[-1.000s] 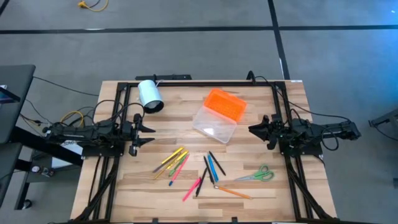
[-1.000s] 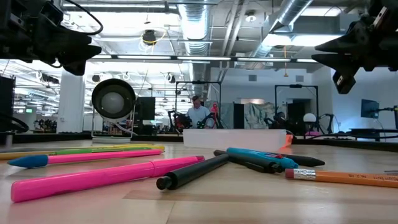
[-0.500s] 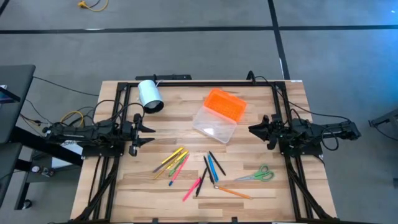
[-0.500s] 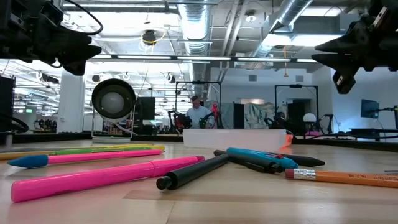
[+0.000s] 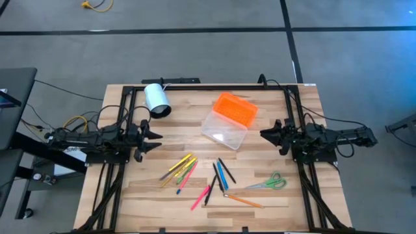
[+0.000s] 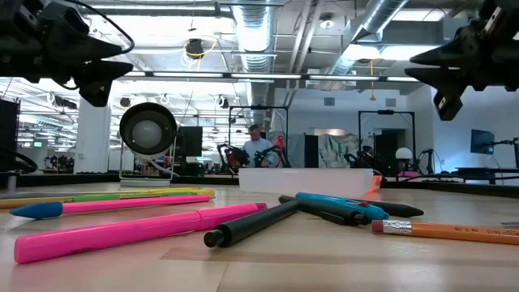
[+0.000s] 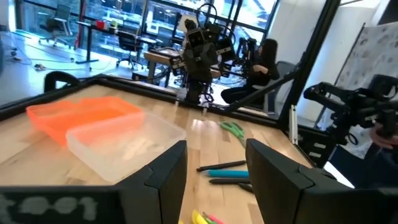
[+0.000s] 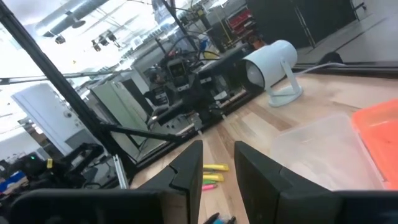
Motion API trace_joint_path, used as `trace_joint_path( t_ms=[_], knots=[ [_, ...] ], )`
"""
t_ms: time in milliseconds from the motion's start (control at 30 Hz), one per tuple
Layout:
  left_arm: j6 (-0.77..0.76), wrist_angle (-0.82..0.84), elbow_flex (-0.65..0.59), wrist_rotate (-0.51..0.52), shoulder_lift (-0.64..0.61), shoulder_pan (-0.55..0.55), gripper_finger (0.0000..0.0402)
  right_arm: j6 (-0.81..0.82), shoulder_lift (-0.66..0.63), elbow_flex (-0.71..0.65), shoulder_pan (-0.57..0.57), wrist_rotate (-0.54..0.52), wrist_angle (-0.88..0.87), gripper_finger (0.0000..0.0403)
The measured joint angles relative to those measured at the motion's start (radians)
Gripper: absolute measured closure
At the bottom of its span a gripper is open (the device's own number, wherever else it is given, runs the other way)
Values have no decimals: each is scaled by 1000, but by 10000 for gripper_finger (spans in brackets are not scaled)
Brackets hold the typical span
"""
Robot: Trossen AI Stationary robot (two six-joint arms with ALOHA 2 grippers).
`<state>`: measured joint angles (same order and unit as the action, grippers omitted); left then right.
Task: Pick & place school supplies into a supply box
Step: Put the left yellow pen into the supply box
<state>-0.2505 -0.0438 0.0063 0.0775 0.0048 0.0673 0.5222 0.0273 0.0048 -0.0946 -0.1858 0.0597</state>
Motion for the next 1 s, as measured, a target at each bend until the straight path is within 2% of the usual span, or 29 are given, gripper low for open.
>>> trace_joint_path(
  t_ms=[200,267,367,467,600,800,1000],
  knots=[
    [-9,-9,0,-7,0,-1,248,-52,10,0,0,-48,0,317],
    [63,-46,1,-70,0,-1,248,-73,10,5,0,-41,30,317],
    [151,-72,14,-157,10,0,248,-228,11,30,-4,38,83,317],
    [239,-106,44,-149,20,0,248,-374,11,50,-4,96,183,317],
    [313,-139,90,-131,52,0,248,-494,12,90,-4,108,220,317],
    [367,-141,244,-130,136,0,248,-573,29,168,-4,108,206,317],
    [371,-1,446,-117,357,0,248,-624,118,270,-3,108,131,317]
  ],
)
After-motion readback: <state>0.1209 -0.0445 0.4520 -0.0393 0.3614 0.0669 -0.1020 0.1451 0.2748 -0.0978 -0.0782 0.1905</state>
